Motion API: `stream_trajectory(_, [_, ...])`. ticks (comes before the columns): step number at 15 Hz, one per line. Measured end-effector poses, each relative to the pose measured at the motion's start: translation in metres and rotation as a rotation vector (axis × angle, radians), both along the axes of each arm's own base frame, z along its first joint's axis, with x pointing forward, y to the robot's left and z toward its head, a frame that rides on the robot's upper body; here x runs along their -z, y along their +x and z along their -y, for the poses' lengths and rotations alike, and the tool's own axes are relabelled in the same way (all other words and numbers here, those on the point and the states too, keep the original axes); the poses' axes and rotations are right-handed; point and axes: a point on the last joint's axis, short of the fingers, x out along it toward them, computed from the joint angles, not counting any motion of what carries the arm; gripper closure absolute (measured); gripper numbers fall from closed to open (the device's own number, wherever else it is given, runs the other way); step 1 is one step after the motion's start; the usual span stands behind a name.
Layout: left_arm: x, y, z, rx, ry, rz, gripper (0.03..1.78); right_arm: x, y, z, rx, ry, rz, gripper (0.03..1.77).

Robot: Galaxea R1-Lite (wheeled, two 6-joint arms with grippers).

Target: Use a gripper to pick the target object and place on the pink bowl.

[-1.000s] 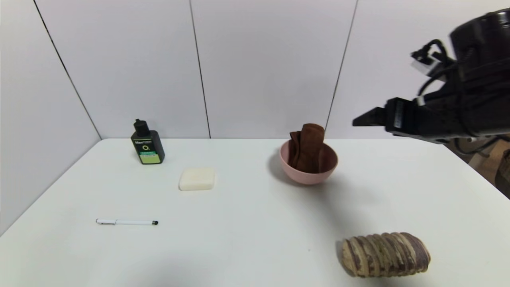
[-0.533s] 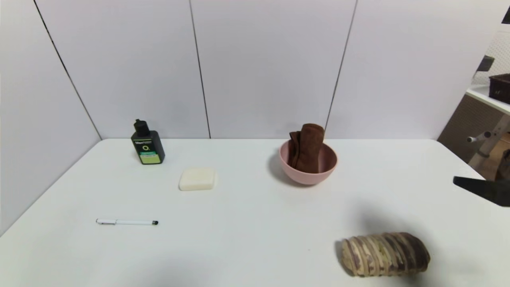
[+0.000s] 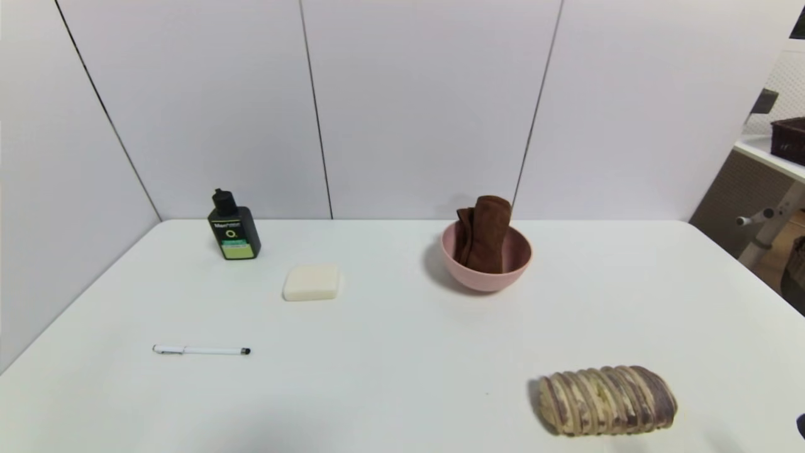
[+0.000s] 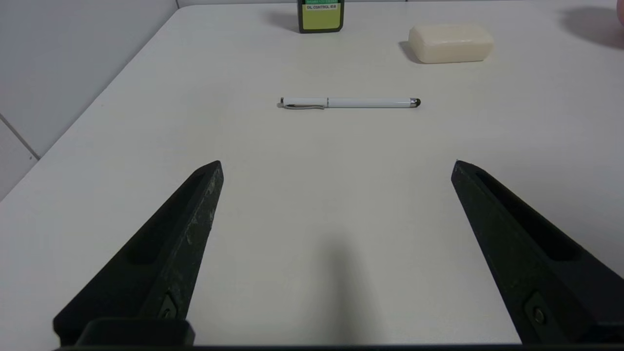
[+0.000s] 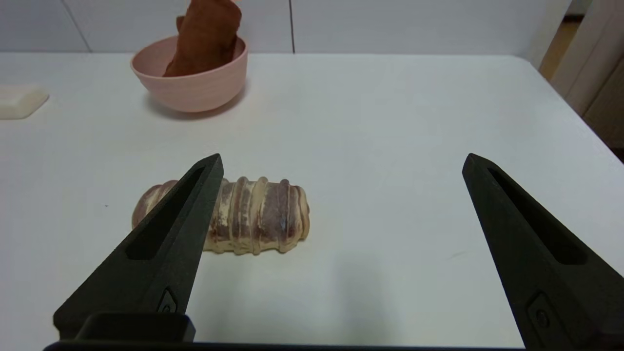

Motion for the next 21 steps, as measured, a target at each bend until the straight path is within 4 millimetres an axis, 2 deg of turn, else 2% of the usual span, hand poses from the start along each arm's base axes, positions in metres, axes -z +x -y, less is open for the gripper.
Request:
stream_trajectory(4, [0.000, 0.000, 0.000, 0.000, 0.000, 0.000, 0.12, 0.037, -0.020, 0.001, 0.051, -0.003, -0.051, 0.11])
stream_trajectory(6, [0.000, 0.000, 0.000, 0.000, 0.000, 0.000, 0.12, 0.046, -0.026, 0.002, 0.068, -0.001, -0.061, 0.11])
stream_trajectory(21, [0.000, 0.000, 0.000, 0.000, 0.000, 0.000, 0.12, 0.048, -0.030, 0.002, 0.071, 0.007, -0.010, 0.10])
